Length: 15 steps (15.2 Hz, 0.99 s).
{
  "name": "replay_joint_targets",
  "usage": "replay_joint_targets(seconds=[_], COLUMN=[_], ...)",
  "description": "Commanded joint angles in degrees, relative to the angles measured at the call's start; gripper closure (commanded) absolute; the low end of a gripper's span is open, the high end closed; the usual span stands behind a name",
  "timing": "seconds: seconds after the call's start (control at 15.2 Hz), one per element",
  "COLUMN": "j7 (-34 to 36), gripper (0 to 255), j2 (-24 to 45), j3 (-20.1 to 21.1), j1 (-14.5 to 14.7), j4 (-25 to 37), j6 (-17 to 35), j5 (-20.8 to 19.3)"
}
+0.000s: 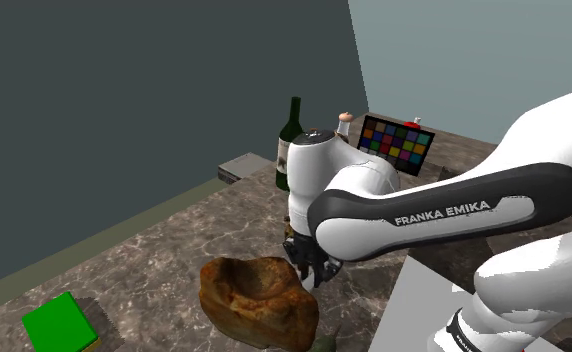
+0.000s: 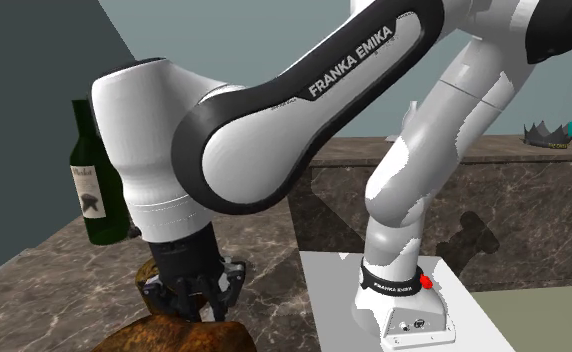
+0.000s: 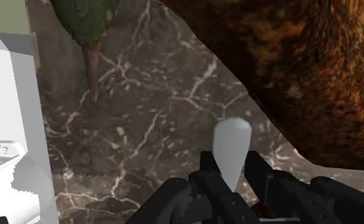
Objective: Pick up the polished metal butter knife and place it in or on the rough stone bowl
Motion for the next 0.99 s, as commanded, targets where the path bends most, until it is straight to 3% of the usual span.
replay_joint_targets(seconds=[0.0,0.92], j7=[-0.4,-1.5], gripper=[255,255], j2=[-1.2,-6.3], j3=[-1.2,-7.9], j1=[0.7,2.7], j4=[0.7,7.5], j6=[-1.9,-14.1], j5=[0.1,-0.9])
